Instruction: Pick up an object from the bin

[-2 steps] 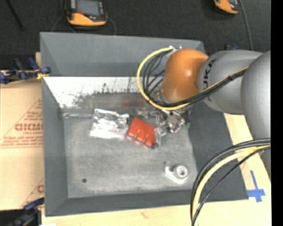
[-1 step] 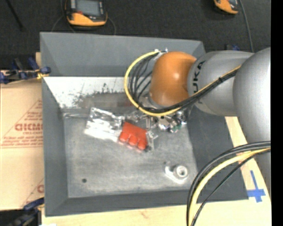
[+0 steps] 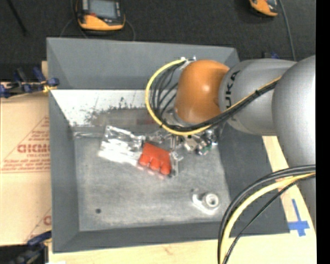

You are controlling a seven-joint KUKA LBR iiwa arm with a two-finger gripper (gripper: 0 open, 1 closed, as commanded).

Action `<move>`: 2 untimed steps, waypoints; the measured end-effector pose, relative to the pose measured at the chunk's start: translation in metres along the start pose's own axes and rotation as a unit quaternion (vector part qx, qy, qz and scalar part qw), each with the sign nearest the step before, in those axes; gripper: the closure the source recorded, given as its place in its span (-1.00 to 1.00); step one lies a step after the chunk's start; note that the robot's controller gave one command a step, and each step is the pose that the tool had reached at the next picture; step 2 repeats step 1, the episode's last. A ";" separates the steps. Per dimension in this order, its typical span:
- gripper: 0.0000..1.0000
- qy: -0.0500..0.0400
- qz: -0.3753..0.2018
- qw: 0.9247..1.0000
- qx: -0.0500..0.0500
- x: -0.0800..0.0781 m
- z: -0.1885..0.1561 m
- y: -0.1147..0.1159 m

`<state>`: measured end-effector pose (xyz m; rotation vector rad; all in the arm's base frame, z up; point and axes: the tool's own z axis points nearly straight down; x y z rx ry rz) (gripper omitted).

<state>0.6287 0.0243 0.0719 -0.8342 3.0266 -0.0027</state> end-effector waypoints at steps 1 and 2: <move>1.00 -0.005 0.001 1.000 0.003 -0.008 -0.225 -0.029; 1.00 -0.005 0.001 1.000 0.003 -0.008 -0.225 -0.029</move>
Offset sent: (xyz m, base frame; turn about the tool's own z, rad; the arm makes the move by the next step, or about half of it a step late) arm 0.0182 -0.0189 0.2183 -0.0030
